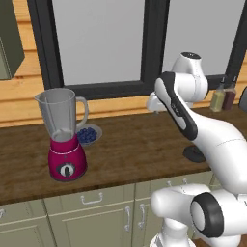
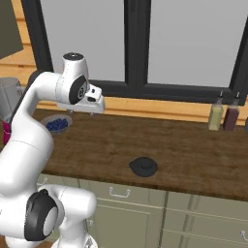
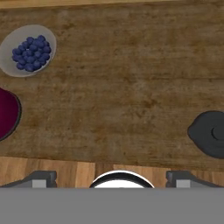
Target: Close the lid blender by securely placing the lid on top.
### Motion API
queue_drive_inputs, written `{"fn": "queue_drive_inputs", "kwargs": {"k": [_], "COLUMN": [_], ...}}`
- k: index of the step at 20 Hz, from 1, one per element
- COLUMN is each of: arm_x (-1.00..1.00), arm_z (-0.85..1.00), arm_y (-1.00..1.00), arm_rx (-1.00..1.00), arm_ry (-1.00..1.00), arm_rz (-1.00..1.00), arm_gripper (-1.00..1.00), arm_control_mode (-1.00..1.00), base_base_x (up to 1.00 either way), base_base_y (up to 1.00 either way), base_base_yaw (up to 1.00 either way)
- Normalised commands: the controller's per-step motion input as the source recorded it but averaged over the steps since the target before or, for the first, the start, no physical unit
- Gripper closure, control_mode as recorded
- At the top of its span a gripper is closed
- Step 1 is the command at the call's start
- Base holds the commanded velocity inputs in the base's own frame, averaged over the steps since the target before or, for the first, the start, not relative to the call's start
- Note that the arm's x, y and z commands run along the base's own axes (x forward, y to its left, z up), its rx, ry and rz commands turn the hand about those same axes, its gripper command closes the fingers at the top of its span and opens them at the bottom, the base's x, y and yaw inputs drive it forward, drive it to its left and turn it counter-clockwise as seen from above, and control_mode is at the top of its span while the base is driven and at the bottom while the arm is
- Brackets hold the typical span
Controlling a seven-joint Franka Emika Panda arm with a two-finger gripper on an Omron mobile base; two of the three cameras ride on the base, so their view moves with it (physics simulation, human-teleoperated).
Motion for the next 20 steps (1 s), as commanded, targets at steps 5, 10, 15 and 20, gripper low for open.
{"fn": "queue_drive_inputs", "kwargs": {"k": [5, 10, 15, 20], "arm_x": [0.00, 0.00, 0.00, 0.00], "arm_z": [0.00, 0.00, -0.65, -0.97], "arm_y": [0.00, 0.00, -0.16, -0.93], "arm_rx": [0.00, 0.00, 0.00, 0.00], "arm_ry": [0.00, 0.00, 0.07, 0.21], "arm_rz": [0.00, 0.00, 0.00, -0.01], "arm_gripper": [-1.00, -1.00, -1.00, -1.00], "arm_control_mode": [1.00, 1.00, -1.00, -1.00], "base_base_x": [0.00, 0.00, 0.00, 0.00], "base_base_y": [0.00, 0.00, 0.00, 0.00], "base_base_yaw": [0.00, 0.00, 0.00, 0.00]}}
